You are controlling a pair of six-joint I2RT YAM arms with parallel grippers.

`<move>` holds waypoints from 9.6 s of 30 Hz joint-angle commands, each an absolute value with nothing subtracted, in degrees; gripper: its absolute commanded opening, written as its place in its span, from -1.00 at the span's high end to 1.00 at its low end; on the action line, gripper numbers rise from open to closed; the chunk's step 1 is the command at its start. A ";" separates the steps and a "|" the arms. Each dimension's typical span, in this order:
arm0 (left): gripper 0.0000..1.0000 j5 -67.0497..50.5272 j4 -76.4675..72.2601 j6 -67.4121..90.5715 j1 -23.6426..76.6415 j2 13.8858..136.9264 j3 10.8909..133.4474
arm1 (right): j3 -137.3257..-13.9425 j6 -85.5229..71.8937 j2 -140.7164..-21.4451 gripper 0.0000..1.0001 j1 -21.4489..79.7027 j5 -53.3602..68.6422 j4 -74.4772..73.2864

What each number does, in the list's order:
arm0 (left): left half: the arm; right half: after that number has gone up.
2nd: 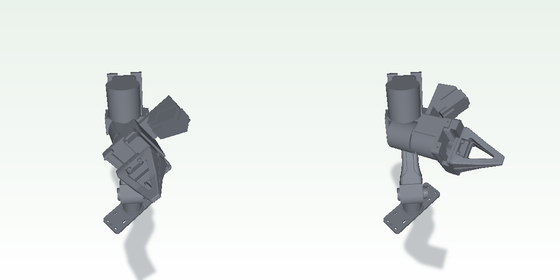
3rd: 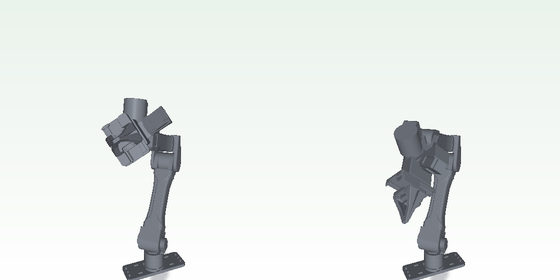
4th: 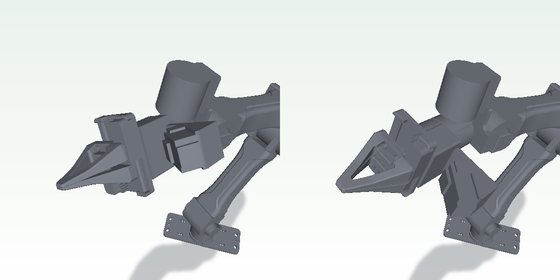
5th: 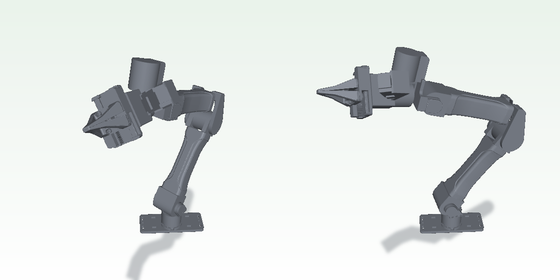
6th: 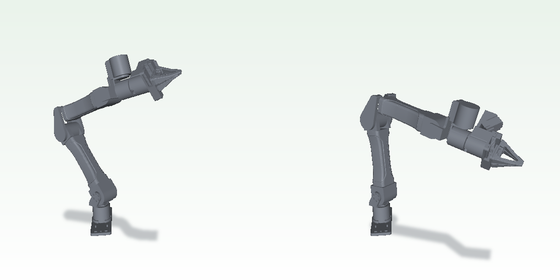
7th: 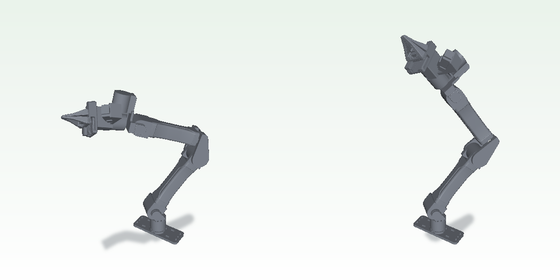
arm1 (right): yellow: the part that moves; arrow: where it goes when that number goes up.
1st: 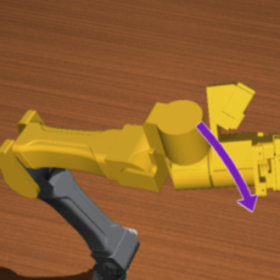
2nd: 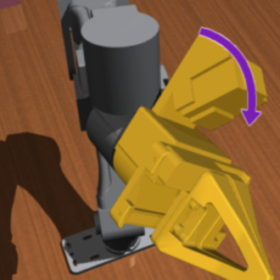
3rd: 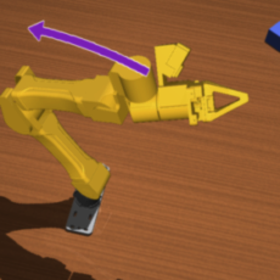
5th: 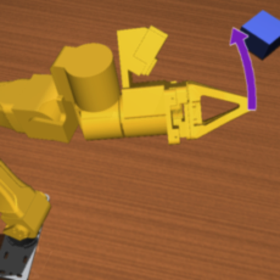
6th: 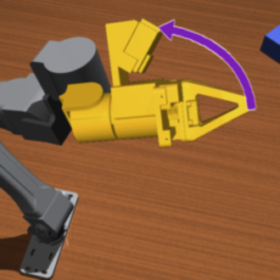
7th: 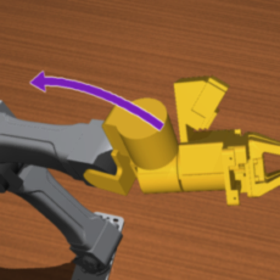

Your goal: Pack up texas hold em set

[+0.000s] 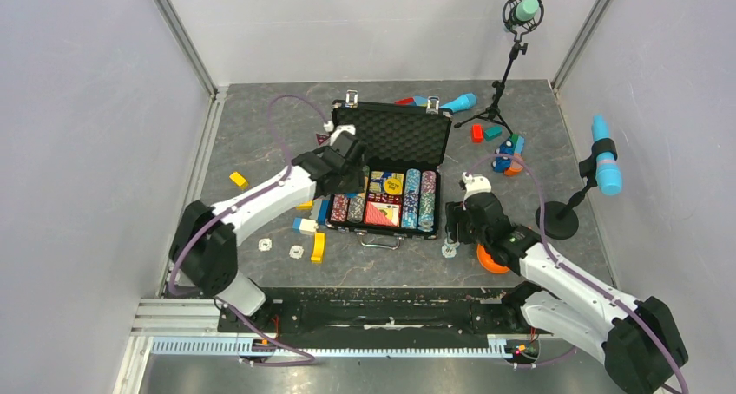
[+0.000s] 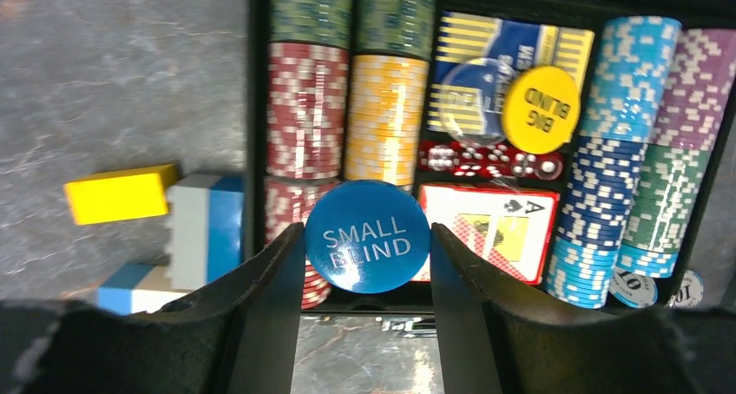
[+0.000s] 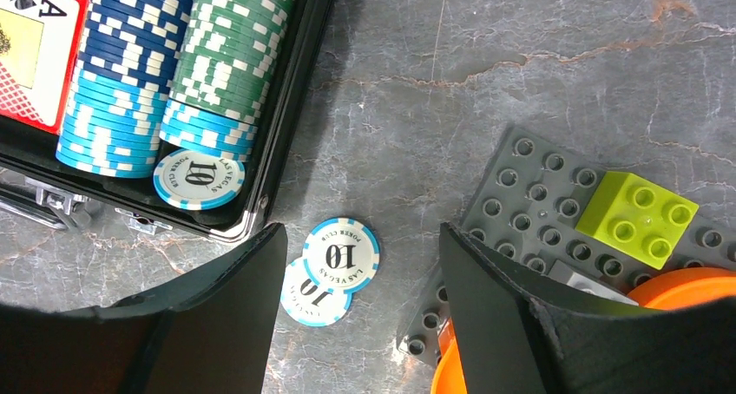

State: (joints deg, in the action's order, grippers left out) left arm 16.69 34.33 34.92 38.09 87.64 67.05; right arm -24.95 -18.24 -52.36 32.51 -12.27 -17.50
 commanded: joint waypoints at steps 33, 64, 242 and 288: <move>-0.36 19.31 30.23 29.09 41.54 110.29 86.63 | -26.90 -18.15 -49.66 -0.38 32.43 -14.69 -19.46; -0.47 17.88 42.11 37.16 17.42 62.90 53.53 | -25.62 -18.24 -50.84 -0.38 32.43 -12.60 -16.96; -0.85 10.96 42.81 32.26 10.11 132.37 114.76 | -27.46 -16.09 -52.63 -0.40 32.43 -12.32 -20.06; -0.85 17.74 47.60 35.32 11.67 140.36 122.34 | -26.72 -14.70 -52.99 -0.41 32.43 -12.83 -19.51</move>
